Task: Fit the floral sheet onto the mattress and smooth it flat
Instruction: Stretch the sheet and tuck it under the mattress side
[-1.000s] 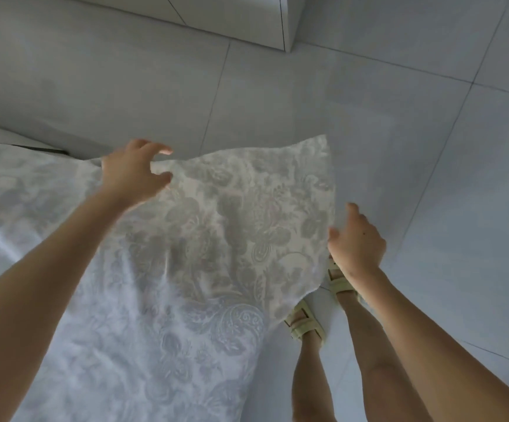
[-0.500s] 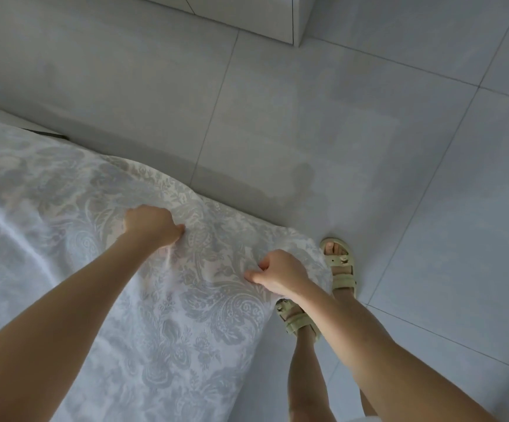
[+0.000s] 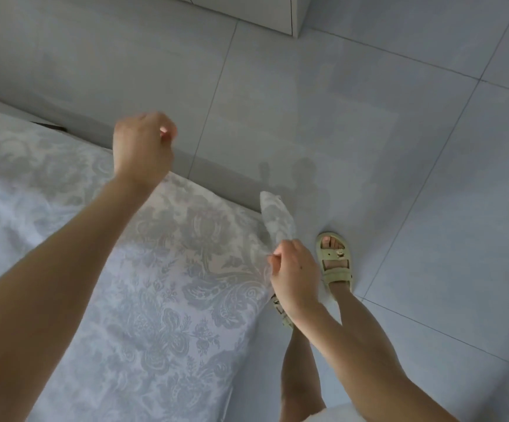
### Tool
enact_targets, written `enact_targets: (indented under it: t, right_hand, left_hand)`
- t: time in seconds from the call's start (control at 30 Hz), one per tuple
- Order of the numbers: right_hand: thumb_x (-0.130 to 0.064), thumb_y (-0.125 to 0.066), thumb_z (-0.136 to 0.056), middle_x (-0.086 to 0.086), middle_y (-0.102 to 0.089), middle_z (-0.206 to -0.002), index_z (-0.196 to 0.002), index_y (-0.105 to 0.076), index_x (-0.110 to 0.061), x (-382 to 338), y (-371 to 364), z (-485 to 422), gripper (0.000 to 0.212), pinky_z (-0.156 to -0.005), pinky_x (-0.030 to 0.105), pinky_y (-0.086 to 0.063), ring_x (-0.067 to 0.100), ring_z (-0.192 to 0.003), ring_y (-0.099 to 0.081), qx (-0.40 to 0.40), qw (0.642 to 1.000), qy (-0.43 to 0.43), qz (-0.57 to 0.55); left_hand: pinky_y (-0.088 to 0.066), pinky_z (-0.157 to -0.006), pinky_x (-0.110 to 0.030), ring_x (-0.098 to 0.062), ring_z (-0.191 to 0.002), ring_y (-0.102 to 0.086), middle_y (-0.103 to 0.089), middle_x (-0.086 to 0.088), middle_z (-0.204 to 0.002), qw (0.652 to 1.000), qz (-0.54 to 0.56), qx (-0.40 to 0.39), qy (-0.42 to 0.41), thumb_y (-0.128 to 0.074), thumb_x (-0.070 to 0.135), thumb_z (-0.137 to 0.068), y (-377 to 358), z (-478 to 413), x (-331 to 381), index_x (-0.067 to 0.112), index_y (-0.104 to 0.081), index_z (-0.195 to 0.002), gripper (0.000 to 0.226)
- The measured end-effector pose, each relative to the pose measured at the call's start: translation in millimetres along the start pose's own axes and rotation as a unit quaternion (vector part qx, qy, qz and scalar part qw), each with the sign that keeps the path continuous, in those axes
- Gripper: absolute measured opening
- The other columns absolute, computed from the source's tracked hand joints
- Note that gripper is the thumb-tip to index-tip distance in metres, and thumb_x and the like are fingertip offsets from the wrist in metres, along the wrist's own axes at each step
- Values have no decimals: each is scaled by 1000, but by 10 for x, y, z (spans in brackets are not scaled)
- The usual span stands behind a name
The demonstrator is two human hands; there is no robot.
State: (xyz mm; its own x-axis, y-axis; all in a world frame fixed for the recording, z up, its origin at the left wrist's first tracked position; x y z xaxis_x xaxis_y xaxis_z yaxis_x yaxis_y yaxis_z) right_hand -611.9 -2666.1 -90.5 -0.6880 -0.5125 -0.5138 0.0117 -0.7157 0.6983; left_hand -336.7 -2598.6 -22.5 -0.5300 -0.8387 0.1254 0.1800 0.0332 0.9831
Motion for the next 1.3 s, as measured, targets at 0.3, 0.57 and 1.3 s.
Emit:
enact_targets:
  t: [0.3,0.57,1.3]
  right_hand:
    - [-37,-42,-99,6,-59,-128,-129,-54,-11,-336,69,-791,42,-93,33,-40,27,-121,-51,-184,982,5,-48]
    - [-47,-34,-98,5,-48,-132,-129,-45,-16,-1043,-525,-1122,45,-98,35,-36,22,-121,-45,-313,930,-73,-177]
    - [-41,-44,-96,8,-64,-117,-117,-60,-17,-1165,-845,-1183,35,-88,38,-41,32,-111,-57,-42,992,-13,119]
  left_hand:
    - [-35,-100,-49,-41,-122,-43,-50,-21,-134,964,-169,-146,142,-47,23,-93,-184,438,-589,4,-54,-127,39]
    - [-11,-115,-53,-34,-144,-10,-16,-12,-157,927,-212,-243,193,-26,48,-97,-235,773,-1445,21,-26,-148,58]
    - [6,-115,-55,-22,-146,-10,-26,-2,-155,966,-136,-214,46,-16,47,-97,-852,750,-1828,34,-44,-137,51]
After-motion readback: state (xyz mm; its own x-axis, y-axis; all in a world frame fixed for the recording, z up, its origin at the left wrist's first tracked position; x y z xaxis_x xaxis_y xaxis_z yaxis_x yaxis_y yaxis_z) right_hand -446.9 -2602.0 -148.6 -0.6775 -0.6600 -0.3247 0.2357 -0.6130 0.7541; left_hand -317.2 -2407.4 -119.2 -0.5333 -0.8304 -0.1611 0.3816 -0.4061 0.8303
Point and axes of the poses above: each hand's wrist, its own z-axis away from the middle knuckle, its own y-axis out of the back of the hand, x = y × z, the point moved 3 cm from there along -z, towards the middle knuckle
